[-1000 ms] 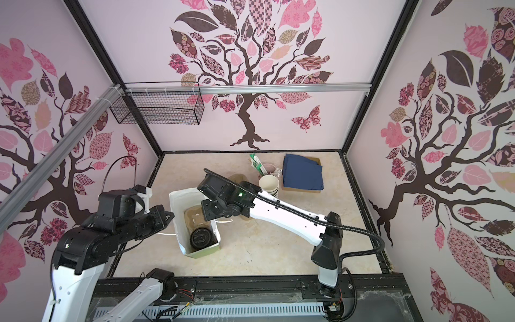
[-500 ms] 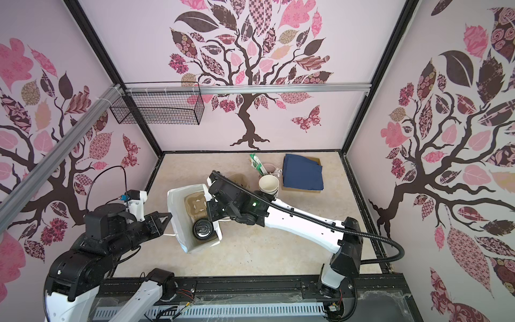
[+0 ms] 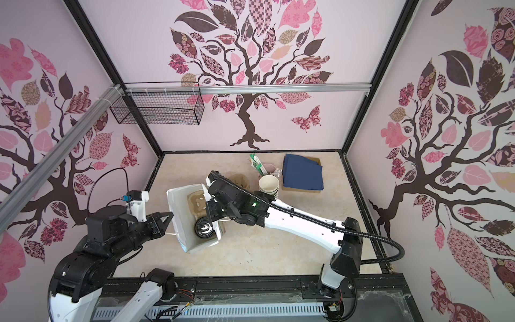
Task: Pack a coffee takeout order
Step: Shake the takeout bag at the center of the table.
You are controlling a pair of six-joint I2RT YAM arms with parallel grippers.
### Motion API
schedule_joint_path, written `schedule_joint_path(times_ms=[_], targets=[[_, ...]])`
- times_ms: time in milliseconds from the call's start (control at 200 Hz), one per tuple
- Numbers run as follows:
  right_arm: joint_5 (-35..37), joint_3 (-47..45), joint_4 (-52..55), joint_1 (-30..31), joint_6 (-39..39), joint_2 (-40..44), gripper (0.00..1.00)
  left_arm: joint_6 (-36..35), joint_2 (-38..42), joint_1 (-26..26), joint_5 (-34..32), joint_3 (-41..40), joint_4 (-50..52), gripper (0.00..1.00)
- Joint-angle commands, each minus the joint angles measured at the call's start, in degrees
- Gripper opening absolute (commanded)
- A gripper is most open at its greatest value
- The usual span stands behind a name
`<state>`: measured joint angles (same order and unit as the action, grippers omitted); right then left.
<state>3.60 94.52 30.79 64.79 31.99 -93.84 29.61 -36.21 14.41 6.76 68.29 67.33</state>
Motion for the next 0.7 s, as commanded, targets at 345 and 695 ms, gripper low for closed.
schedule_joint_path(times_ms=[345,695], targets=[[-3.3,14.8,18.7,-0.5,4.5,-7.2,0.00,6.0,-6.5,0.2,1.9,9.7,3.8,0.00],[-4.4,16.7,23.2,-0.5,6.3,-8.4,0.00,9.7,-7.5,0.2,4.1,7.8,7.0,0.00]])
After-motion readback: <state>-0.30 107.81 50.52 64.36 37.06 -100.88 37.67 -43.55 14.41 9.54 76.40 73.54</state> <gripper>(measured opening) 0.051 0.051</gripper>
